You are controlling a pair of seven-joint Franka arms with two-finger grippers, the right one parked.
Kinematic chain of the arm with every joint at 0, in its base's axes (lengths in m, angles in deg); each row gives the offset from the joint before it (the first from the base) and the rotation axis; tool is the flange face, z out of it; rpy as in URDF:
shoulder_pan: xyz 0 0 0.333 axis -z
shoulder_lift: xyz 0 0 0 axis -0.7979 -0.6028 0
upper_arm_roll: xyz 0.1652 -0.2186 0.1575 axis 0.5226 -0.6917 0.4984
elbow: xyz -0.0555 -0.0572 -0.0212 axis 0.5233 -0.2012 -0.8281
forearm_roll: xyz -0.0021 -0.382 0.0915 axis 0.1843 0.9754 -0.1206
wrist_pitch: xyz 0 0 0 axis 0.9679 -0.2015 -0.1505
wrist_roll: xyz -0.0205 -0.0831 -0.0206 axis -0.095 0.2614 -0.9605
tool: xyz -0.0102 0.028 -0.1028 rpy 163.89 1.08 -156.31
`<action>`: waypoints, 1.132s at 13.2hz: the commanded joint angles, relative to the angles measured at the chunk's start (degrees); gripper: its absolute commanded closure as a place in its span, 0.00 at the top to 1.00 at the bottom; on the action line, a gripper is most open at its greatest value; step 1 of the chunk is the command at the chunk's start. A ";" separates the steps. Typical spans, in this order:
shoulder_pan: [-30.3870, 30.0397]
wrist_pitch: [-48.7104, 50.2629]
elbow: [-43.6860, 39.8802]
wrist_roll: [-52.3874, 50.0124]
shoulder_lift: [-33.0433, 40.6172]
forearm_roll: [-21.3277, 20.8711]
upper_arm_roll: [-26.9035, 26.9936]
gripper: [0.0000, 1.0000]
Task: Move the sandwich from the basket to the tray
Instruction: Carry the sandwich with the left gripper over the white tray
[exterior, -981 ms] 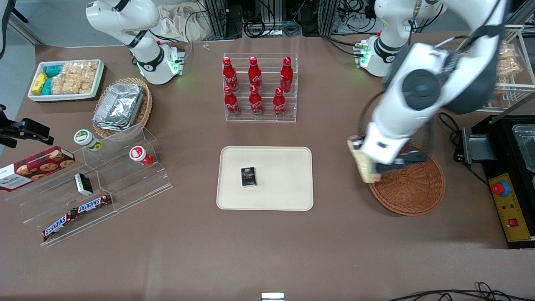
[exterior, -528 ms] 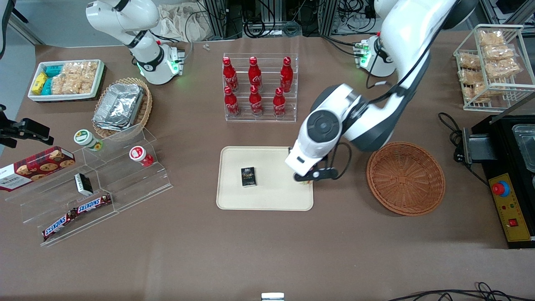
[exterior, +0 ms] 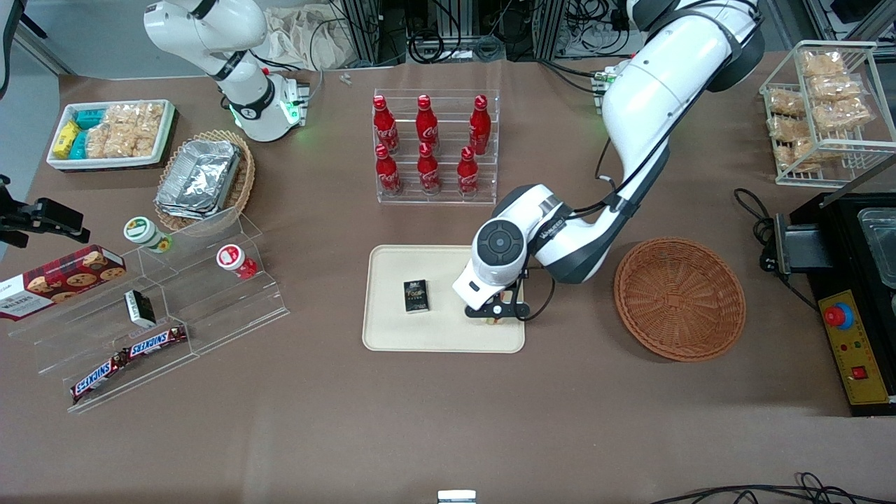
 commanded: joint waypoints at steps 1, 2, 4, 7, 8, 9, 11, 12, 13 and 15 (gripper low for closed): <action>0.71 0.38 -1.90 -0.13 -1.57 -3.99 0.56 0.28; 0.62 0.29 -1.73 -0.22 -1.83 -4.01 0.56 0.44; 0.62 -0.32 -1.72 -0.58 -1.75 -4.09 0.56 0.99; 0.62 0.20 -1.72 -1.02 0.18 -3.57 0.38 0.99; 0.54 0.55 -1.64 -1.10 1.67 -3.39 0.38 0.99; 0.54 1.51 -1.38 -1.63 3.33 -3.30 0.38 0.99; 0.62 4.15 -0.59 -5.56 7.55 -3.30 0.12 0.99; 0.62 4.59 0.81 -6.89 10.53 -3.30 0.12 0.99; 0.28 4.60 3.35 -7.17 14.13 -3.13 0.21 0.99; -2.17 4.34 10.28 -7.08 22.20 -1.30 0.21 0.99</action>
